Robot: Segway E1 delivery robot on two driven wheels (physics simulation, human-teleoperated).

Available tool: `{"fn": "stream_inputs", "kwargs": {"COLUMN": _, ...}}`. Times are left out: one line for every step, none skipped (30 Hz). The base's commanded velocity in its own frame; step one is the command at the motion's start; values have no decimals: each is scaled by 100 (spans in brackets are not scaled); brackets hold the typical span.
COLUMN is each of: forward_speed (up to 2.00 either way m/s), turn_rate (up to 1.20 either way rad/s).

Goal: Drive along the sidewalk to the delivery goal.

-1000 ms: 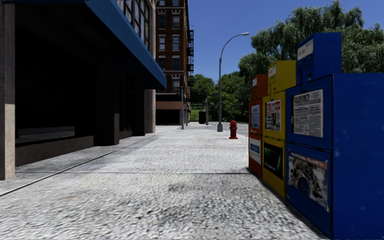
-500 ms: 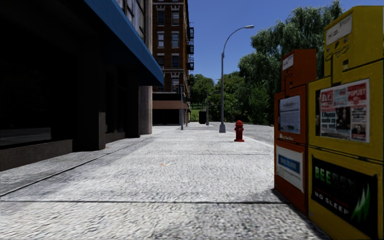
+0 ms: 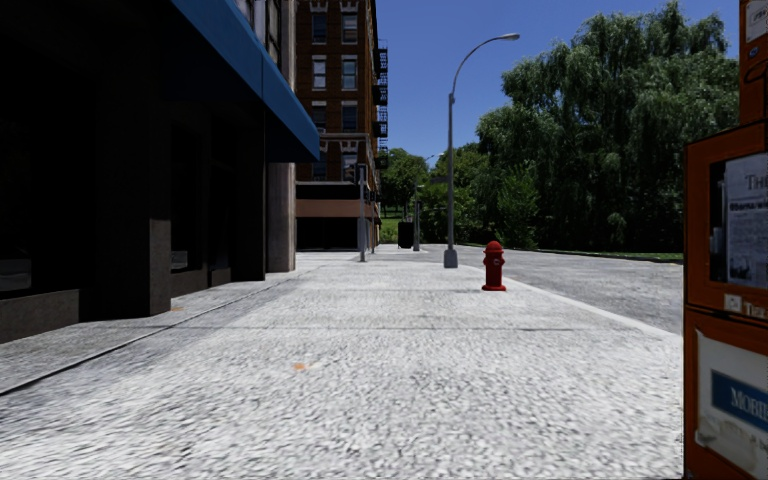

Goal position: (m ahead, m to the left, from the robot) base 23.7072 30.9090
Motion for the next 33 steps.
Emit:
{"fn": "stream_inputs", "kwargs": {"forward_speed": 200, "turn_rate": 0}}
{"fn": "stream_inputs", "kwargs": {"forward_speed": 200, "turn_rate": 0}}
{"fn": "stream_inputs", "kwargs": {"forward_speed": 200, "turn_rate": 0}}
{"fn": "stream_inputs", "kwargs": {"forward_speed": 200, "turn_rate": 0}}
{"fn": "stream_inputs", "kwargs": {"forward_speed": 200, "turn_rate": 0}}
{"fn": "stream_inputs", "kwargs": {"forward_speed": 200, "turn_rate": 0}}
{"fn": "stream_inputs", "kwargs": {"forward_speed": 200, "turn_rate": 0}}
{"fn": "stream_inputs", "kwargs": {"forward_speed": 200, "turn_rate": 0}}
{"fn": "stream_inputs", "kwargs": {"forward_speed": 200, "turn_rate": 0}}
{"fn": "stream_inputs", "kwargs": {"forward_speed": 200, "turn_rate": 0}}
{"fn": "stream_inputs", "kwargs": {"forward_speed": 200, "turn_rate": 0}}
{"fn": "stream_inputs", "kwargs": {"forward_speed": 200, "turn_rate": 0}}
{"fn": "stream_inputs", "kwargs": {"forward_speed": 200, "turn_rate": 0}}
{"fn": "stream_inputs", "kwargs": {"forward_speed": 200, "turn_rate": 0}}
{"fn": "stream_inputs", "kwargs": {"forward_speed": 200, "turn_rate": 0}}
{"fn": "stream_inputs", "kwargs": {"forward_speed": 200, "turn_rate": 0}}
{"fn": "stream_inputs", "kwargs": {"forward_speed": 200, "turn_rate": 0}}
{"fn": "stream_inputs", "kwargs": {"forward_speed": 200, "turn_rate": 0}}
{"fn": "stream_inputs", "kwargs": {"forward_speed": 200, "turn_rate": 0}}
{"fn": "stream_inputs", "kwargs": {"forward_speed": 200, "turn_rate": 0}}
{"fn": "stream_inputs", "kwargs": {"forward_speed": 200, "turn_rate": 0}}
{"fn": "stream_inputs", "kwargs": {"forward_speed": 200, "turn_rate": 0}}
{"fn": "stream_inputs", "kwargs": {"forward_speed": 200, "turn_rate": 0}}
{"fn": "stream_inputs", "kwargs": {"forward_speed": 200, "turn_rate": 0}}
{"fn": "stream_inputs", "kwargs": {"forward_speed": 200, "turn_rate": 0}}
{"fn": "stream_inputs", "kwargs": {"forward_speed": 200, "turn_rate": 0}}
{"fn": "stream_inputs", "kwargs": {"forward_speed": 200, "turn_rate": 0}}
{"fn": "stream_inputs", "kwargs": {"forward_speed": 200, "turn_rate": 0}}
{"fn": "stream_inputs", "kwargs": {"forward_speed": 200, "turn_rate": 0}}
{"fn": "stream_inputs", "kwargs": {"forward_speed": 200, "turn_rate": 0}}
{"fn": "stream_inputs", "kwargs": {"forward_speed": 200, "turn_rate": 0}}
{"fn": "stream_inputs", "kwargs": {"forward_speed": 200, "turn_rate": 0}}
{"fn": "stream_inputs", "kwargs": {"forward_speed": 200, "turn_rate": 0}}
